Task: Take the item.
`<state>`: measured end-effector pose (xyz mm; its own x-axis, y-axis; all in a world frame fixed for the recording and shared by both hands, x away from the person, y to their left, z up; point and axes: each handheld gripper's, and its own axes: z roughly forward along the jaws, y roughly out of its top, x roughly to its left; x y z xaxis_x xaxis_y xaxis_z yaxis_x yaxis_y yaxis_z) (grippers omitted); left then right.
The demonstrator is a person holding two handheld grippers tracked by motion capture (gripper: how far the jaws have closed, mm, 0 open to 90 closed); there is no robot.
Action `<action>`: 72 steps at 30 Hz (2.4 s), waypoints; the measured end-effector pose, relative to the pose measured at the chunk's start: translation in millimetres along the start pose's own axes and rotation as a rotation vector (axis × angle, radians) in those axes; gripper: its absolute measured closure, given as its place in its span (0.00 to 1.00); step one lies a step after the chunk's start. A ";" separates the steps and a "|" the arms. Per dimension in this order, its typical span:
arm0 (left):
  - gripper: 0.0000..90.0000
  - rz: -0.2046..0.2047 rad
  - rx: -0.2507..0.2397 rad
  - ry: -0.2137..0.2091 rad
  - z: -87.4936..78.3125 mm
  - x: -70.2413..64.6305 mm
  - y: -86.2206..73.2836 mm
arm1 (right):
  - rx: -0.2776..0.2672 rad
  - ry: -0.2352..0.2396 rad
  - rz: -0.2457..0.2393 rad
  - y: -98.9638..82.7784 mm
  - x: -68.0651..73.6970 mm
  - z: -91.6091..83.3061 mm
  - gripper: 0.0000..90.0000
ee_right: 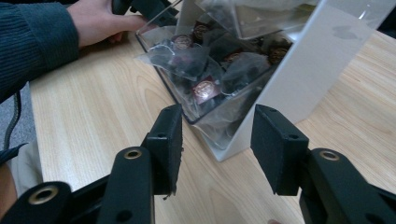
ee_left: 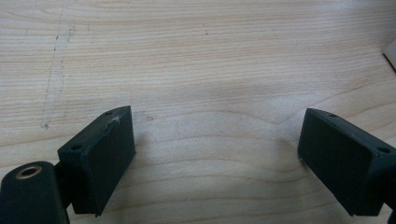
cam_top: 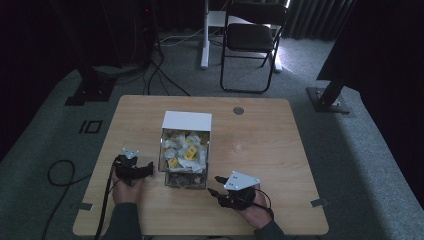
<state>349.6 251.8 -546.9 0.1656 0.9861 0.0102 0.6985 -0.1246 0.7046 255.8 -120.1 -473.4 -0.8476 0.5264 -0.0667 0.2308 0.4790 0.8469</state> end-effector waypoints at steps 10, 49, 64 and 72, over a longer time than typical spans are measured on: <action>0.13 0.001 0.001 0.000 -0.1 0.1 0.0 | -0.004 0.034 -0.027 4.4 10.3 8.9 0.64; 0.13 0.001 0.000 -0.001 -0.2 0.0 -0.3 | 0.033 0.111 -0.134 11.4 36.6 43.8 0.80; 0.13 0.001 0.000 -0.001 -0.2 0.0 -0.2 | -0.012 0.062 -0.185 22.4 58.7 53.4 0.44; 0.13 0.001 0.000 -0.001 -0.2 0.0 -0.2 | -0.006 -0.009 -0.215 25.7 62.9 62.6 0.62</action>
<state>349.3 251.8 -546.9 0.1666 0.9860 0.0101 0.6984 -0.1252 0.7047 238.4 -30.7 -488.8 -0.8729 0.4185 -0.2507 0.0423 0.5770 0.8157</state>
